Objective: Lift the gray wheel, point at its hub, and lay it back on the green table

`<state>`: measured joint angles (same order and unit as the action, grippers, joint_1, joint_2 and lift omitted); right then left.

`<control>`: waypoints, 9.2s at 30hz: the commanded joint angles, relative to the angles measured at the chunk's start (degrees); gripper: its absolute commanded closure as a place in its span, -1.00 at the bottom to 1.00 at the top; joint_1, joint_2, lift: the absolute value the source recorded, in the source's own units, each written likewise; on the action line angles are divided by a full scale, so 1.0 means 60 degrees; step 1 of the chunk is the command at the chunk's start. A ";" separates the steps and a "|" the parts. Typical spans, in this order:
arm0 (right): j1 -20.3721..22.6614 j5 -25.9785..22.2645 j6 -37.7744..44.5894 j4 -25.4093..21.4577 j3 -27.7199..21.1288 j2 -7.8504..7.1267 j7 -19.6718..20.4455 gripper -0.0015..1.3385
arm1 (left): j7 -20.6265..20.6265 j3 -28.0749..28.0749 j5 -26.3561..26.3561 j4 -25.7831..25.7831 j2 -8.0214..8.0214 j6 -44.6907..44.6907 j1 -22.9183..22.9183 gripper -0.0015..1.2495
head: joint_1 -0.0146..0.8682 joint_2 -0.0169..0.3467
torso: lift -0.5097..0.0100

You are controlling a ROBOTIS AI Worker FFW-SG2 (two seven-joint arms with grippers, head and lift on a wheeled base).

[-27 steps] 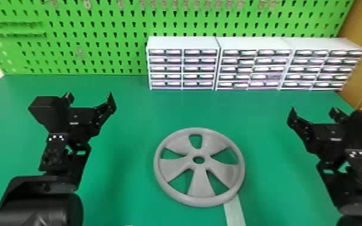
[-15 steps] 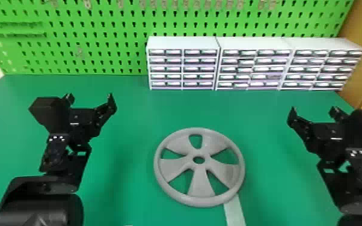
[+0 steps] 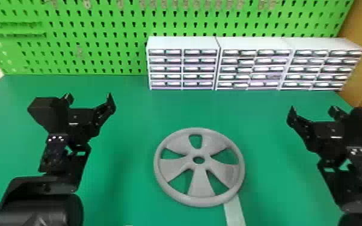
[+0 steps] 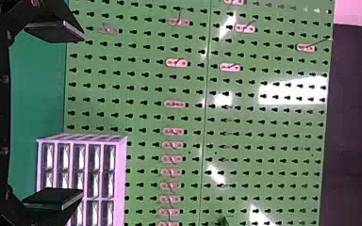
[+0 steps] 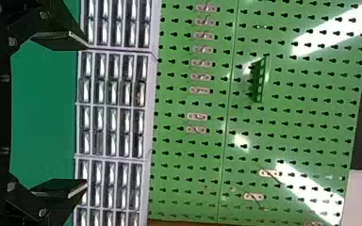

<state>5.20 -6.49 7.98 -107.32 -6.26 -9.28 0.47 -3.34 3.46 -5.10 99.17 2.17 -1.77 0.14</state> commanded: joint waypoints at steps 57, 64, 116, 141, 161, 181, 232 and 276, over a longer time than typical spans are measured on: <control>-0.3504 -0.1497 1.3113 -0.2241 -0.0202 -0.0475 -0.0430 -0.50 | 0.0000 -0.0180 -0.0103 -0.0166 -0.0215 -0.0291 -0.0170 -0.80 | 0.60 -0.65 | 0.60; -0.4222 -0.1819 1.3683 -0.1655 0.0091 -0.0695 -0.0430 -0.50 | 0.0000 -0.0210 -0.0103 -0.0166 -0.0215 -0.0291 -0.0200 -0.80 | 0.60 -0.65 | 0.60; -0.7166 -0.1878 1.3332 0.4644 0.2654 -0.0212 -0.0416 -0.49 | 0.0000 -0.0268 -0.0073 -0.0239 -0.0215 -0.0291 -0.0141 -0.80 | 0.60 -0.65 | 0.60; -0.7474 -0.1527 1.1999 0.6885 0.3167 0.0374 -0.0430 -0.49 | 0.0000 -0.0298 -0.0029 -0.0239 -0.0200 -0.0291 -0.0170 -0.80 | 0.60 -0.65 | 0.60; -0.7488 -0.1527 1.1794 0.7413 0.3562 0.0506 -0.0430 -0.48 | 0.0015 -0.0298 -0.0044 -0.0254 -0.0200 -0.0291 -0.0185 -0.80 | 0.60 -0.65 | 0.60; -0.7606 -0.0911 1.1956 0.7398 0.3811 0.0623 -0.0430 0.88 | 0.0015 -0.0283 -0.0059 -0.0268 -0.0200 -0.0291 -0.0185 -0.80 | 0.60 -0.65 | 0.60; -0.6243 -0.1585 1.0681 0.3809 0.2508 0.0477 -0.0430 0.89 | 0.0000 -0.0224 -0.0059 -0.0268 -0.0200 -0.0291 -0.0141 -0.80 | 0.60 -0.65 | 0.60; -0.2596 0.0495 -0.0364 0.1832 0.1878 0.0594 -0.0416 0.89 | 0.0015 -0.0254 -0.0132 -0.0268 -0.0200 -0.0291 -0.0038 -0.80 | 0.60 -0.65 | 0.60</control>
<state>-11.96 -6.23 13.72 -97.46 4.81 -5.75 -2.02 -3.29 1.95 -5.83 97.56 0.97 -3.51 -0.33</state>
